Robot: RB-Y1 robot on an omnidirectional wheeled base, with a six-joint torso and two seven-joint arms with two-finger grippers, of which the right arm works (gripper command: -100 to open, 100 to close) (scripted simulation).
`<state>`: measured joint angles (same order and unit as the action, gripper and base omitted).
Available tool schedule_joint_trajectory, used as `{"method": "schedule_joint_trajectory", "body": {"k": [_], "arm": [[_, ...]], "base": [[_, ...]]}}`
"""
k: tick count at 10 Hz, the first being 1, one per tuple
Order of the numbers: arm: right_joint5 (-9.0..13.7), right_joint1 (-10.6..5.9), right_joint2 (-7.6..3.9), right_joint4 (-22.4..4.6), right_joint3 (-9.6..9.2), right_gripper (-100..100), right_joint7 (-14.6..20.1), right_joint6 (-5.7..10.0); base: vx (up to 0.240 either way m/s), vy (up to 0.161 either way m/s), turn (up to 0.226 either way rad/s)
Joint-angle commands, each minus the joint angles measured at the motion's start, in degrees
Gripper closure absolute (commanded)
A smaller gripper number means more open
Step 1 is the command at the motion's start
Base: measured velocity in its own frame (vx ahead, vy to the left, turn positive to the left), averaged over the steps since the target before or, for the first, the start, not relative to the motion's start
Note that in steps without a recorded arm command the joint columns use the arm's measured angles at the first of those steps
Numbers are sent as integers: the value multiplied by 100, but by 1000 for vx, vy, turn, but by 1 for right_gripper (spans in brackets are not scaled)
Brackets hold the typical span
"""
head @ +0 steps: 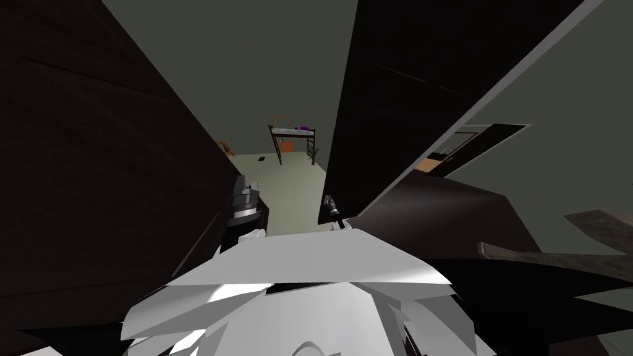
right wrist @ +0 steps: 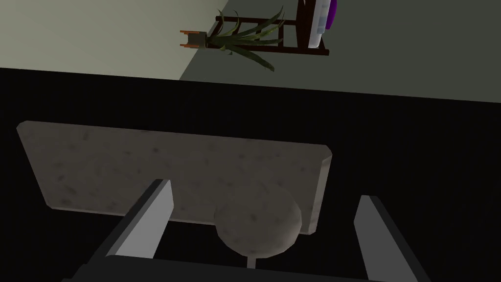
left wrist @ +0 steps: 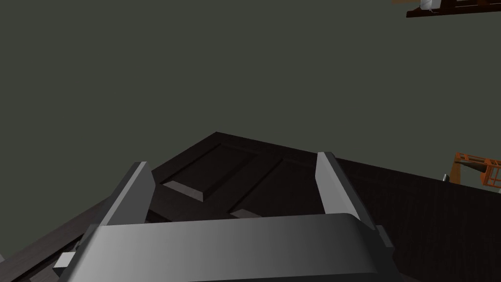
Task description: Push the door open
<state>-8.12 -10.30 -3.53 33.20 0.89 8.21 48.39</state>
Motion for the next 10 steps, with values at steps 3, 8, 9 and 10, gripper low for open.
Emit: {"method": "schedule_joint_trajectory", "body": {"k": [3, 8, 9, 10], "arm": [[0, -5, -5, -2, 2, 100, 2, -11], [59, 2, -59, -15, 95, 100, -41, -34], [81, 2, -75, -17, 130, 100, -56, -38], [106, 2, -92, -18, 168, 100, -71, -42]], "base": [[-21, -2, 5], [44, 17, -12], [146, 75, -31], [164, 59, -36]]}}
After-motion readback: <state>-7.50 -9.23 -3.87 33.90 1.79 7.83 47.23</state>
